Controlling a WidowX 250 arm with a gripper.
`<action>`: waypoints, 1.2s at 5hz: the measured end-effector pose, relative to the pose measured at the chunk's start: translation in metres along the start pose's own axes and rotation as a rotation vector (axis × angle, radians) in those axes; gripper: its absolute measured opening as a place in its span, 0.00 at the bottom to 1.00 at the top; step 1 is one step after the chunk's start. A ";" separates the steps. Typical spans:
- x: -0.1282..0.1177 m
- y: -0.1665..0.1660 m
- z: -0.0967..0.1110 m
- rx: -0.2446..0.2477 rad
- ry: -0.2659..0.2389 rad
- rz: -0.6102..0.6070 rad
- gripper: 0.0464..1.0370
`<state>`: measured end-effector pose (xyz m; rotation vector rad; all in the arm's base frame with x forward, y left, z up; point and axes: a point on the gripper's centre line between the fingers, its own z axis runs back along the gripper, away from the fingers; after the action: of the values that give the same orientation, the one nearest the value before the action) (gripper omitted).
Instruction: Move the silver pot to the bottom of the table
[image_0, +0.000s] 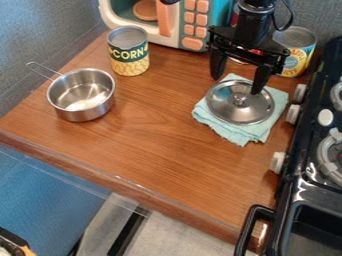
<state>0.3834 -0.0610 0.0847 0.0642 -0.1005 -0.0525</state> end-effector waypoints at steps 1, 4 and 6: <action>-0.006 -0.001 -0.014 0.004 0.040 -0.007 0.96; -0.056 0.075 -0.005 -0.027 0.048 0.010 0.96; -0.082 0.124 -0.018 -0.050 0.062 0.028 0.96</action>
<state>0.3099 0.0679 0.0666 0.0140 -0.0377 -0.0246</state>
